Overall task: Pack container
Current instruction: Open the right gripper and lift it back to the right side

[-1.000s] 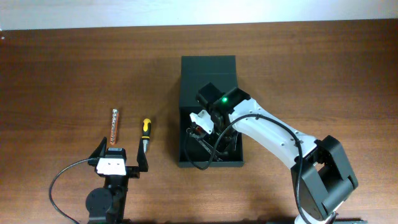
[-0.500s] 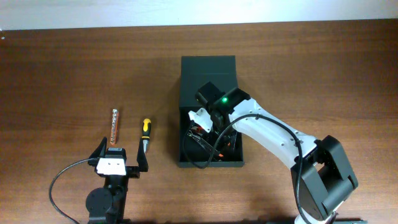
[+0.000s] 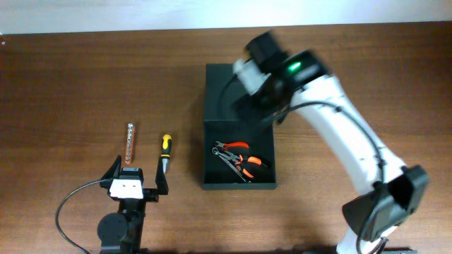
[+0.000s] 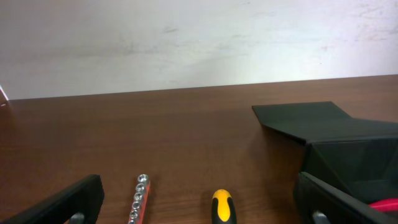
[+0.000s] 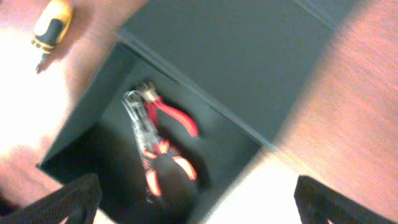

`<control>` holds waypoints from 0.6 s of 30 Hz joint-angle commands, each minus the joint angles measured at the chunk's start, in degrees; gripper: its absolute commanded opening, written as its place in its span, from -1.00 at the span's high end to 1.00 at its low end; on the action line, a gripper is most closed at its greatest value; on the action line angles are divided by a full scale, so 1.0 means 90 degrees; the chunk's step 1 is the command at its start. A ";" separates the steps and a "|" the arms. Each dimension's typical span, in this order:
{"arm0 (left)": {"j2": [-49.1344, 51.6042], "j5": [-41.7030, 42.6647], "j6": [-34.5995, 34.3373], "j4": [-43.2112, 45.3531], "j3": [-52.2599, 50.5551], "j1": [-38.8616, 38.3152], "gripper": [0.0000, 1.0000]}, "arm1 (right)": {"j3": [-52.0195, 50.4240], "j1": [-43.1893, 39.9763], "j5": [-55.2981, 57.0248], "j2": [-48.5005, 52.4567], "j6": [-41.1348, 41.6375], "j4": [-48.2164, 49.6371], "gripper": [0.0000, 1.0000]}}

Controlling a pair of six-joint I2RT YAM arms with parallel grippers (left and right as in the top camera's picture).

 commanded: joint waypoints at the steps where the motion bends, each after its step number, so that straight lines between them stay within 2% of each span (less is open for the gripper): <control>1: -0.0049 -0.0044 0.0097 -0.0002 -0.0049 0.0015 -0.99 | 0.0916 -0.0777 0.0260 -0.0070 0.0437 -0.0542 -0.97; 7: -0.0049 -0.0046 0.0097 -0.0005 -0.0049 0.0015 -0.99 | 0.1814 -0.2341 0.0257 -0.0073 0.0440 -0.1702 -0.98; 13: -0.0049 -0.0044 0.0097 -0.0002 -0.0049 0.0015 -0.99 | 0.1596 -0.3735 0.0257 -0.0070 0.0461 -0.2047 -0.98; 18: -0.0049 -0.0046 0.0097 -0.0002 -0.0049 0.0015 -0.99 | 0.1110 -0.4432 0.0255 -0.0070 0.0459 -0.1919 -0.98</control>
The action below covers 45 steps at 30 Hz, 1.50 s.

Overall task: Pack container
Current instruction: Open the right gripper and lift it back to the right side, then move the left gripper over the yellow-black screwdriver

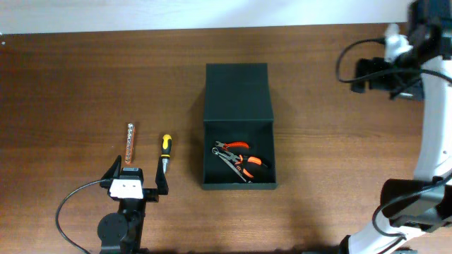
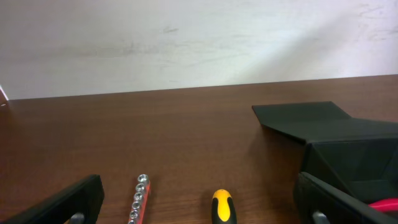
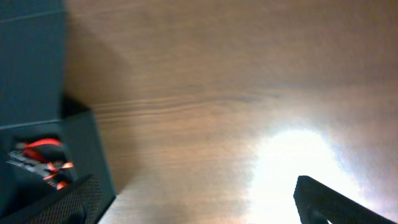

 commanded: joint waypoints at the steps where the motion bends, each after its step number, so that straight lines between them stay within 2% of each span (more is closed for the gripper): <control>1: -0.0049 -0.0049 0.0097 -0.0002 -0.0049 0.0015 -0.98 | -0.0398 -0.0357 0.0029 -0.0061 0.0051 0.0163 -0.98; 6: -0.0049 -0.0046 0.0097 -0.0002 -0.0049 0.0015 -0.99 | -0.1299 -0.0670 0.0024 -0.0058 0.0051 0.0998 -0.98; 19: -0.0049 -0.0046 0.0097 0.0000 -0.0049 0.0015 -0.99 | -0.3157 -0.0685 0.0027 -0.0053 0.0053 0.2293 -0.98; 23: -0.0049 -0.0022 0.0061 0.0000 -0.0046 0.0015 -0.99 | -0.3359 -0.0685 0.0027 -0.0053 0.0053 0.2305 -0.98; 26: -0.0041 -0.0012 -0.0554 -0.0002 -0.0046 0.0015 -0.98 | -0.3359 -0.0680 0.0027 -0.0053 0.0053 0.2305 -0.98; 32: -0.0007 0.0831 -0.0726 -0.0032 0.0146 0.0017 -0.99 | -0.3359 -0.0680 0.0007 -0.0053 0.0053 0.2310 -0.98; 35: 0.0226 0.0908 -0.0658 -0.0214 0.0631 0.0017 -0.98 | -0.3359 -0.0680 0.0005 -0.0053 0.0053 0.2310 -0.98; 39: 0.1093 0.0675 0.0204 -0.1095 0.1838 0.0017 -0.99 | -0.3359 -0.0680 0.0005 -0.0053 0.0053 0.2310 -0.98; 42: 0.2276 0.0107 0.0760 -0.1841 0.3033 0.0017 -0.99 | -0.3359 -0.0680 0.0005 -0.0053 0.0053 0.2307 -0.98; 45: 0.3857 -0.0104 0.0814 -0.2917 0.4541 0.0015 -0.99 | -0.3359 -0.0680 0.0005 -0.0053 0.0053 0.2307 -0.98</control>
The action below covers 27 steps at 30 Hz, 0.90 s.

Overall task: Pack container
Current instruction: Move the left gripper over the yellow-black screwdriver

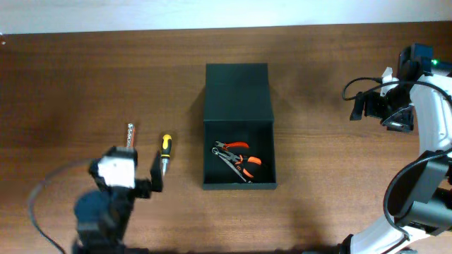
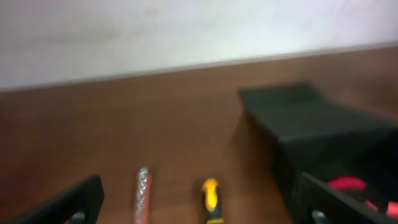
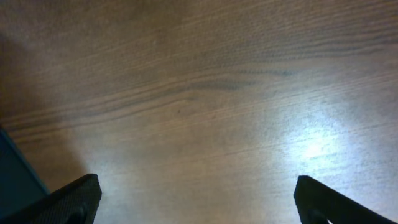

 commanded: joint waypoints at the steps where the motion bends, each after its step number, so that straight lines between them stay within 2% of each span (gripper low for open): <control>1: 0.1586 -0.0304 0.0457 -0.0865 0.1513 0.0015 -0.99 | -0.0024 -0.0005 0.0012 -0.0053 0.0012 0.0017 -0.98; 4: 0.3087 0.0362 0.0457 -0.1763 0.2788 0.0015 -0.98 | -0.0024 -0.0005 0.0012 -0.0053 0.0012 0.0019 -0.98; 6: 0.3825 0.0828 0.0457 -0.1914 0.3196 0.0015 -0.99 | -0.0024 -0.0005 0.0012 -0.0053 0.0012 0.0019 -0.98; 9: 0.4801 0.0879 0.0449 -0.1979 0.3361 0.0015 -0.99 | -0.0024 -0.0005 0.0012 -0.0053 0.0012 0.0019 -0.98; 14: 0.6003 0.0690 -0.0007 -0.2562 0.3485 0.0015 -0.99 | -0.0024 -0.0005 0.0012 -0.0053 0.0012 0.0017 -0.97; 18: 0.6606 0.0797 -0.0274 -0.2761 0.3487 0.0015 -0.99 | -0.0024 -0.0005 0.0012 -0.0053 0.0012 0.0019 -0.98; 27: 0.7130 0.0865 -0.0272 -0.2832 0.3483 0.0015 -0.98 | -0.0024 -0.0005 0.0012 -0.0053 0.0012 0.0019 -0.98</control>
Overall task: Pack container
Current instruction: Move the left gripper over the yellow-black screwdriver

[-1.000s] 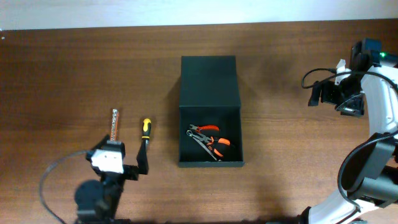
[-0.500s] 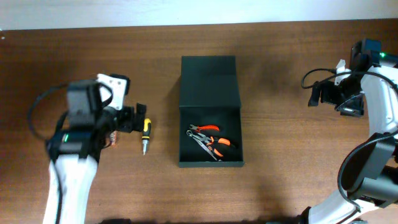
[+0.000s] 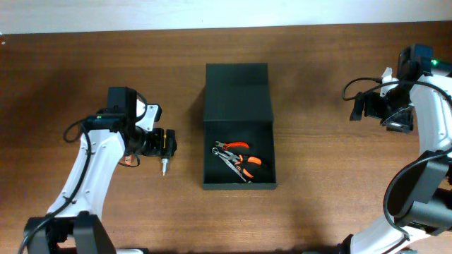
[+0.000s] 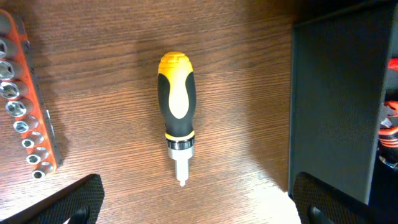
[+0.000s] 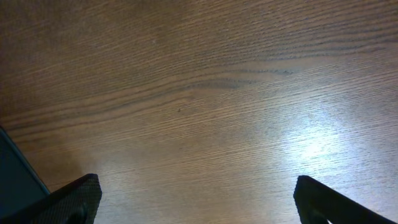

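Note:
The black box (image 3: 239,185) stands open at mid-table, its lid (image 3: 238,90) laid flat behind it, with orange-handled pliers (image 3: 239,159) inside. A yellow-and-black screwdriver (image 4: 176,111) lies left of the box, tip toward the front. My left gripper (image 4: 198,205) hangs open right above it, fingers spread wide to either side of the tip. In the overhead view the left gripper (image 3: 159,141) covers most of the screwdriver (image 3: 164,164). My right gripper (image 5: 199,202) is open over bare wood at the far right (image 3: 374,111).
An orange rail of sockets (image 4: 28,124) lies just left of the screwdriver, largely under my left arm in the overhead view. The box wall (image 4: 333,106) rises close on the screwdriver's right. A box corner (image 5: 13,171) shows at the right wrist view's lower left.
My left arm has left the table's front edge and now points down over the screwdriver, still open. The right arm has not moved.
At first my right gripper was open over the box with the pliers lying in it, the left arm parked at the front. The right arm then stood at the far right. Later the left arm was in motion, and now it is over the screwdriver.

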`<control>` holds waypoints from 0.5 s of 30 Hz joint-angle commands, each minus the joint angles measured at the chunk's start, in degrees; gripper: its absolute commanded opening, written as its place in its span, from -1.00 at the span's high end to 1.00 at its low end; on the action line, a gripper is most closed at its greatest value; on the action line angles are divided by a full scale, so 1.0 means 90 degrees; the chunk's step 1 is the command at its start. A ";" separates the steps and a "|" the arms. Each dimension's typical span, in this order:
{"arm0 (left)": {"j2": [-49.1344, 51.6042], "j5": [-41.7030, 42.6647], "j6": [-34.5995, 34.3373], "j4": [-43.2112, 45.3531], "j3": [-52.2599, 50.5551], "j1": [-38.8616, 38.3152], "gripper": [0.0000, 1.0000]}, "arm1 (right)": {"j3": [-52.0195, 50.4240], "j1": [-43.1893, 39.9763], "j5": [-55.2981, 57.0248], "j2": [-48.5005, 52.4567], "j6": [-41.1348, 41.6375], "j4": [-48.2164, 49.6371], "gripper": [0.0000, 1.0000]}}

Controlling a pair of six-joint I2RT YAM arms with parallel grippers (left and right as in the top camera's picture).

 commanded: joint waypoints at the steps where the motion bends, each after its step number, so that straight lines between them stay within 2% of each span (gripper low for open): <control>1: 0.0143 -0.0083 -0.0143 0.0029 0.0138 0.0012 -0.99 | -0.0017 -0.0005 0.0010 -0.0053 0.0010 0.0015 -0.98; 4: 0.0347 -0.0874 -0.0804 -0.0068 0.0141 0.0012 -0.99 | -0.0017 -0.0005 0.0010 -0.0053 0.0010 0.0017 -0.98; 8: 0.0449 -0.1008 -0.1171 -0.0187 0.0141 0.0010 -0.99 | -0.0017 -0.0005 0.0010 -0.0056 0.0007 0.0017 -0.98; 15: 0.0449 -0.1052 -0.1200 0.0083 0.0148 -0.0347 -0.99 | -0.0017 -0.0005 0.0010 -0.0053 0.0010 0.0017 -0.98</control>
